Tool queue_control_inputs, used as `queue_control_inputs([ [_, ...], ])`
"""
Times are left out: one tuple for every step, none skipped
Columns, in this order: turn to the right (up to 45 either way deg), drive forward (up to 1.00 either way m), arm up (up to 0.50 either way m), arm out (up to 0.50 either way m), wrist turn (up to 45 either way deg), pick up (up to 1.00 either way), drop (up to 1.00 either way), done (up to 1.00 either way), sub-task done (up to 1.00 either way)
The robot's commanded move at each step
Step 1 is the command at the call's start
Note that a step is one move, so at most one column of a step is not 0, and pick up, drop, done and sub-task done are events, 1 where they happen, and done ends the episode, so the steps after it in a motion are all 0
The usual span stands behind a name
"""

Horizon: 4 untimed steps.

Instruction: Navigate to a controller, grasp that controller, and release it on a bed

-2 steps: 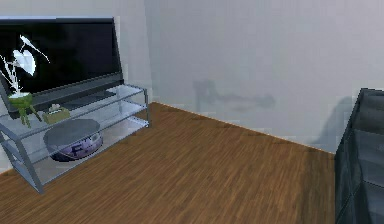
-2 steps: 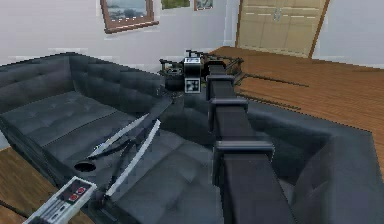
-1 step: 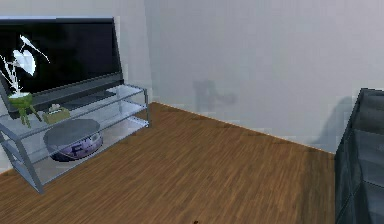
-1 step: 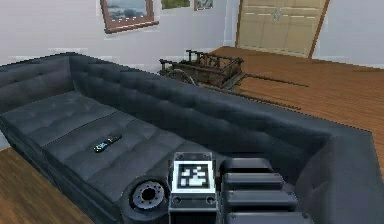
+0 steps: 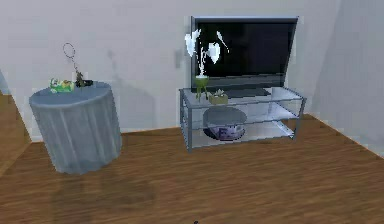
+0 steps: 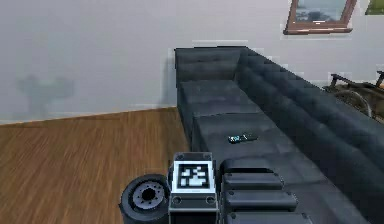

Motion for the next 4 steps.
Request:
queue_control_inputs([
  [-9.0,0.00,0.00,0.00,0.0,0.00,0.00,0.00,0.00],
  [0.0,0.20,0.00,0.00,0.0,0.00,0.00,0.00,0.00],
  [-45.0,0.00,0.00,0.00,0.0,0.00,0.00,0.00,0.00],
  [-15.0,0.00,0.00,0.00,0.0,0.00,0.00,0.00,0.00],
])
